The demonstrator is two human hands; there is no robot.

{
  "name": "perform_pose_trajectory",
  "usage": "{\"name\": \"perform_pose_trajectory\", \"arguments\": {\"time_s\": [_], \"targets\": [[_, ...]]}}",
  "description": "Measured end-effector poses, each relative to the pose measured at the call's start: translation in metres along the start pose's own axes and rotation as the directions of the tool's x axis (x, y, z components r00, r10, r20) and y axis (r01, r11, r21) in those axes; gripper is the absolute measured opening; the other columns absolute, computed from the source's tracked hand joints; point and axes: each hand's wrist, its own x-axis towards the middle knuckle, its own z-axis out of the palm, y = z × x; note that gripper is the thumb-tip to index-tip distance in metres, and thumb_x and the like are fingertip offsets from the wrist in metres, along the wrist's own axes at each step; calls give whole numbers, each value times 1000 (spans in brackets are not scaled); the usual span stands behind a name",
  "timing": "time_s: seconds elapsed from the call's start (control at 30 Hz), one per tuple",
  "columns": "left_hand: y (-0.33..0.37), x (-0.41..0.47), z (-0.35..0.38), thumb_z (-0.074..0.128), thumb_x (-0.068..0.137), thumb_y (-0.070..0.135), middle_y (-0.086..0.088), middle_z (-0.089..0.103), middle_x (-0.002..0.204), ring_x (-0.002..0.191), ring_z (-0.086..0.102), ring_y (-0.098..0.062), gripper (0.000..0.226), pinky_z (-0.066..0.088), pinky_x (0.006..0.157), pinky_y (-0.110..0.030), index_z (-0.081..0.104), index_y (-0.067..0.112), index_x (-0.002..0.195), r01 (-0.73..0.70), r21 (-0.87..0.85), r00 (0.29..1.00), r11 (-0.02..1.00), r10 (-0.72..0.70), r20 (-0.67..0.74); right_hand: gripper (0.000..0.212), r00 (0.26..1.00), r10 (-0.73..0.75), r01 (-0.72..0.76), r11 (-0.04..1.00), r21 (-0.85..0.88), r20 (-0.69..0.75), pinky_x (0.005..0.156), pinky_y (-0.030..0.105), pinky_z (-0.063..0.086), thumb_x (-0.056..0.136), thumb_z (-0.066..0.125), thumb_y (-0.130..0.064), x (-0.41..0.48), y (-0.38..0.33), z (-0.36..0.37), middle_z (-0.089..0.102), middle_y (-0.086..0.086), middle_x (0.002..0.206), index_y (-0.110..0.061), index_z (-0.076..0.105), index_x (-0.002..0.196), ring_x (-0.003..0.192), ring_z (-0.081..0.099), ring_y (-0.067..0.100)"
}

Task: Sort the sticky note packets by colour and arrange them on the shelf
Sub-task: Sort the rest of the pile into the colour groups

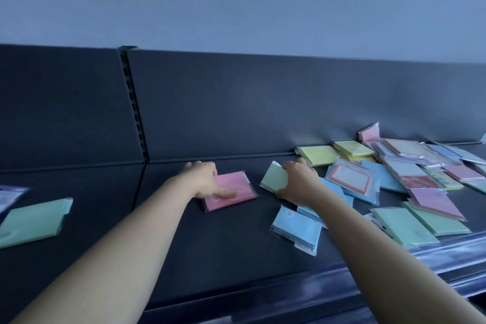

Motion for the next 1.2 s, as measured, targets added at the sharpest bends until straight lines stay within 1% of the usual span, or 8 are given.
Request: {"name": "perform_pose_trajectory", "arguments": {"time_s": [0.1,0.2,0.4,0.57,0.7,0.87,1.0,1.2], "targets": [[-13,-17,3,79,60,63,3,58,103,96,52,-19,63,45,74,-33,53,19,97,9,-129,992,992,-26,-126,53,999,-9,16,988,153,-49,90,32,42,79,71,-24,-1,-13,0,42,10,126,-11,49,126,106,55,31],[-31,-42,-1,78,72,46,2,56,94,71,51,-17,47,38,56,-30,51,16,96,25,-311,972,950,-96,-216,39,995,-30,56,962,269,-98,80,31,44,83,64,-18,2,-35,-2,53,9,121,-12,54,121,105,55,29],[-91,-88,-8,47,91,22,0,56,95,81,63,-27,9,57,72,-43,49,17,97,31,-453,910,891,-213,-357,23,970,-146,225,836,500,-193,53,23,40,86,54,-10,-2,-108,-1,59,4,101,-11,56,108,83,53,20],[-157,-132,-23,49,89,23,-2,63,94,81,66,-27,10,57,73,-43,55,18,96,68,-555,787,829,-387,-481,30,947,-232,320,727,607,-221,71,35,49,87,51,-9,-18,-189,9,51,1,104,-13,41,114,91,53,23],[-213,-165,-32,53,91,23,-1,66,101,84,66,-26,14,58,72,-47,57,18,103,53,-594,688,803,-461,-561,44,919,-329,390,680,621,-218,70,38,51,87,49,-8,-33,-253,13,53,-1,98,-16,32,126,89,54,24],[-286,-204,-48,52,93,24,-1,64,99,83,66,-26,14,58,72,-47,57,17,104,52,-640,594,767,-539,-597,43,872,-457,459,641,615,-175,72,39,55,89,48,-10,-57,-338,22,57,-3,105,-20,41,130,89,58,21],[-350,-240,-64,51,93,20,-3,63,103,86,65,-29,16,58,73,-48,57,14,107,58,-649,553,758,-566,-612,35,844,-504,497,601,626,-186,70,36,52,89,47,-8,-77,-415,32,55,-6,94,-19,47,123,85,57,19],[-446,-286,-92,48,93,17,-3,62,103,82,66,-26,16,59,61,-48,55,13,107,96,-643,540,760,-582,-608,33,831,-529,496,564,661,-173,58,23,43,93,44,-7,-98,-520,49,54,-2,102,-15,45,125,84,53,16]]}}
